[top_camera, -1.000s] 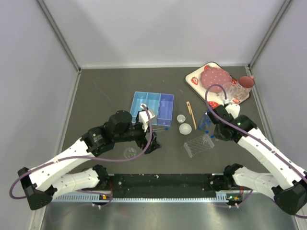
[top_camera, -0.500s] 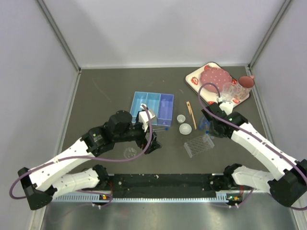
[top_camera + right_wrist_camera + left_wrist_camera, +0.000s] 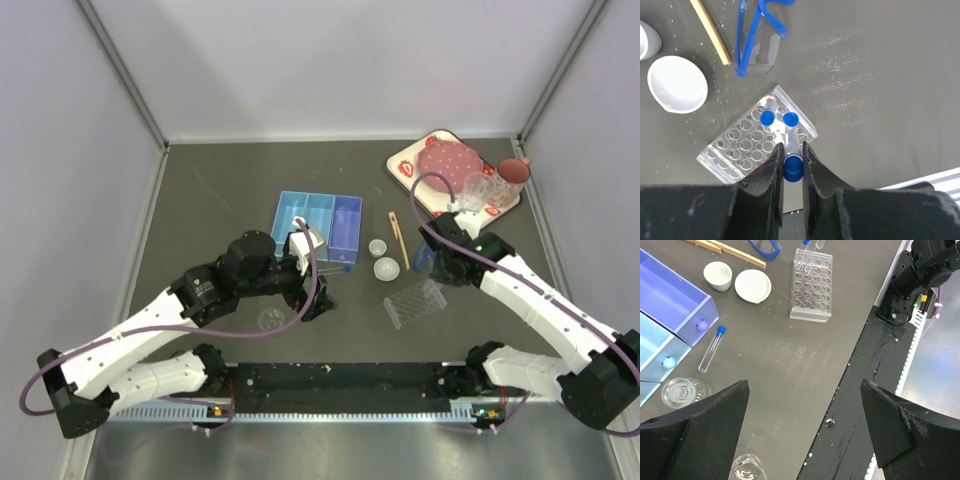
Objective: Organize the chemistry lab equipment
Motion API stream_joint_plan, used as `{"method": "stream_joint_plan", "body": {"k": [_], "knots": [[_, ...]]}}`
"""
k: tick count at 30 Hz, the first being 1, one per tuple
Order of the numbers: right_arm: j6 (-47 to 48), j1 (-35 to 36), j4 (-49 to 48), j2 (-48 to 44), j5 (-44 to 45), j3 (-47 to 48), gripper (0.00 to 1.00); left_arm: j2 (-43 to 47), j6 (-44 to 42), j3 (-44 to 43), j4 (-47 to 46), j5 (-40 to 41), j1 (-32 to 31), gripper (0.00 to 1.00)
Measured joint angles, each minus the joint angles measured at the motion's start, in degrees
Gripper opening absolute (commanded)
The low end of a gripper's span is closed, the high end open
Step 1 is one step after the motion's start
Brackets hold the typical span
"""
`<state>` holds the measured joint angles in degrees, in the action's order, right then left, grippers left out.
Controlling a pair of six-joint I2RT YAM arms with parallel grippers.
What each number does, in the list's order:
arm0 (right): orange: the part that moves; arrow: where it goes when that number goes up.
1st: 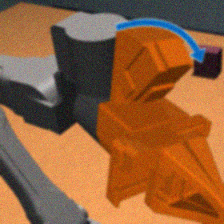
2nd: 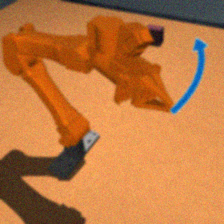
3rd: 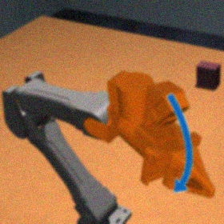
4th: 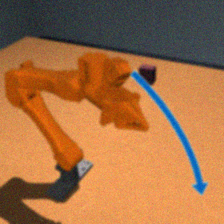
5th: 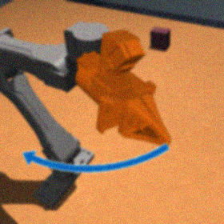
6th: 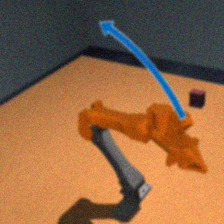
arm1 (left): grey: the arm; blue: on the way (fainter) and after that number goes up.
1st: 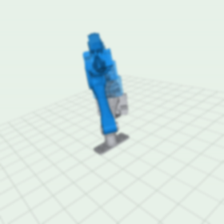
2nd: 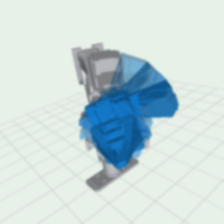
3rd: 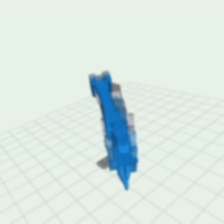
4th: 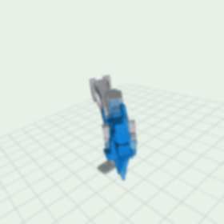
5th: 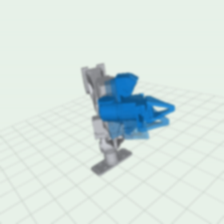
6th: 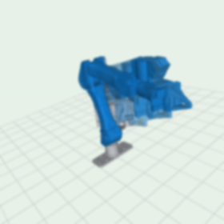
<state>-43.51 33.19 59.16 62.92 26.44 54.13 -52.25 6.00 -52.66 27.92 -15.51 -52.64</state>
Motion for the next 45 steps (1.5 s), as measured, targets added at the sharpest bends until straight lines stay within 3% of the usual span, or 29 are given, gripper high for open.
{"method": "stream_joint_plan", "body": {"k": [20, 45], "knots": [[-0.04, 0.00, -2.25, -0.92, -3.58, -5.42, 0.00, 0.00, 0.00, 0.02, -0.04, 0.00, 0.00, 0.99], [0.92, 0.00, -4.31, -0.81, -1.97, -6.38, 0.00, 0.00, 0.00, 0.37, -0.07, -0.02, 0.00, 0.99]]}}
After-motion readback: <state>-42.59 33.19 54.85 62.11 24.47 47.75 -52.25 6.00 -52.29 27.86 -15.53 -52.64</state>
